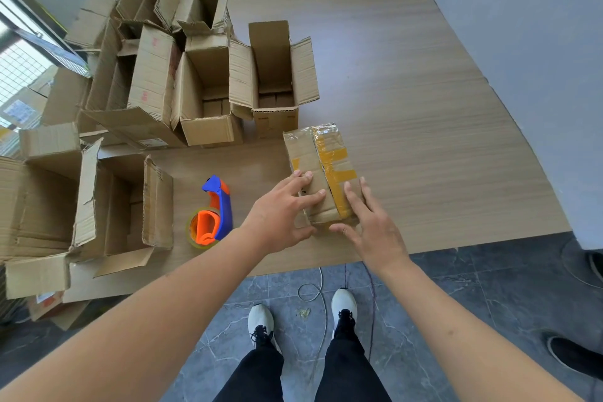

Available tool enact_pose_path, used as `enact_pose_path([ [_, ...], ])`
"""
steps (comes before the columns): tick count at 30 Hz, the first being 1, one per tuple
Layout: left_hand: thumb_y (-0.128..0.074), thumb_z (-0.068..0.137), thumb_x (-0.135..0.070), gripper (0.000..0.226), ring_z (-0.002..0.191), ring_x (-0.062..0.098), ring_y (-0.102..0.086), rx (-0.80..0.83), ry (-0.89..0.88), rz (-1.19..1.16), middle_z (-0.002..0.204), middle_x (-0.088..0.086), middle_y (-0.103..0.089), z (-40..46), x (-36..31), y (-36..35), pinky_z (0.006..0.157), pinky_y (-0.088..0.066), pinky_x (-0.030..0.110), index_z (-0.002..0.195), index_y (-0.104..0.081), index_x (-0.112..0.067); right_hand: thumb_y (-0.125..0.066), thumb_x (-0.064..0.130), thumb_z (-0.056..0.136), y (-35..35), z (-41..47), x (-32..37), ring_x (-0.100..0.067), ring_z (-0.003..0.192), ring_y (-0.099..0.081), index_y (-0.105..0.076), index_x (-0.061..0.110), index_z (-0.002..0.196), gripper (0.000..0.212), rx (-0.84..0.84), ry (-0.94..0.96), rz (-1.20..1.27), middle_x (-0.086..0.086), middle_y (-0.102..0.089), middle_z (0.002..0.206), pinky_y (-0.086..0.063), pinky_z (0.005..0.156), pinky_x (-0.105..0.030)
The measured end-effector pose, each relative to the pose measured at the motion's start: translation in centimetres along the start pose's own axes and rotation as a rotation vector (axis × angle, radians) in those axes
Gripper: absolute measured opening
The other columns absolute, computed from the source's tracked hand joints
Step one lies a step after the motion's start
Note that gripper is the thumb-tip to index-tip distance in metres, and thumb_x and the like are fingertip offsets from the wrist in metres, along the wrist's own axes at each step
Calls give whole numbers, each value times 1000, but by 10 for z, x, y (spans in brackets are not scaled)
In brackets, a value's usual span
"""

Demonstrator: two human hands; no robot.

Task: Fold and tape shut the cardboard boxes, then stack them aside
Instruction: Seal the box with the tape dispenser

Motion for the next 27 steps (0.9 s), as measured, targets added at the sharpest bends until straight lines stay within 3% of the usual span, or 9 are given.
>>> enact_pose_path([
  [2, -79, 85, -47, 76, 156, 20, -15, 42, -18, 22, 167, 1, -25, 1, 4, 0, 122, -28, 35, 152, -45, -36, -69, 49, 90, 1, 4, 1, -32, 130, -58, -36, 32, 158, 77, -30, 9, -13, -2, -22, 169, -57, 92, -48],
  [5, -76, 88, -47, 75, 156, 19, -14, 80, -35, 60, 167, -2, -23, 4, 7, 3, 120, -29, 34, 153, -41, -41, -70, 47, 90, -1, 5, -1, -34, 122, -64, -39, 32, 157, 75, -46, 9, -24, -3, -25, 168, -59, 89, -48],
  [9, -74, 89, -47, 70, 155, 19, -18, 72, -15, 93, 166, -4, -25, 6, 5, 4, 113, -42, 40, 152, -43, -44, -73, 52, 86, 3, 4, 1, -29, 136, -54, -38, 32, 157, 82, -15, -16, 17, -3, -25, 168, -53, 101, -46],
  [13, -75, 89, -39, 64, 153, 23, -27, 40, -8, 127, 163, 1, -34, 7, -1, 6, 104, -50, 42, 148, -50, -41, -69, 66, 83, 3, 4, 10, -28, 139, -50, -31, 33, 160, 92, 15, -81, -48, -3, -21, 169, -51, 100, -43],
  [16, -76, 88, -39, 63, 151, 24, -31, 38, -8, 124, 161, 2, -37, 8, -1, 6, 102, -51, 42, 146, -52, -41, -62, 76, 80, -1, 3, 15, -30, 144, -44, -20, 32, 162, 102, 38, -102, -131, -5, -14, 171, -50, 101, -45],
  [20, -76, 89, -37, 65, 149, 22, -29, 81, -12, 126, 160, -3, -36, 12, 1, 8, 106, -49, 41, 148, -49, -43, -69, 85, 65, -8, 4, 19, -33, 151, -26, -12, 23, 160, 127, 116, -181, -201, -15, -11, 167, -38, 115, -47],
  [24, -67, 97, -19, 58, 147, 22, -33, 60, -36, 113, 158, -3, -39, 13, 4, 12, 106, -50, 40, 148, -49, -41, -67, 82, 63, -10, 15, 34, -38, 134, -41, -26, 12, 145, 116, 9, -194, -308, -21, -32, 150, -42, 109, -45],
  [27, -60, 94, -2, 67, 146, 21, -37, 0, -19, 81, 158, -3, -40, 9, 5, 11, 98, -55, 40, 151, -47, -35, -60, 84, 64, -15, 18, 43, -42, 128, -42, -26, 6, 142, 115, -20, -225, -365, -27, -32, 145, -41, 106, -47],
])
Point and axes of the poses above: each hand's wrist, its own z-axis towards the middle knuckle, its own y-axis out of the back of the hand, x = y × z, the point moved 7 cm from there along z, towards the middle knuckle
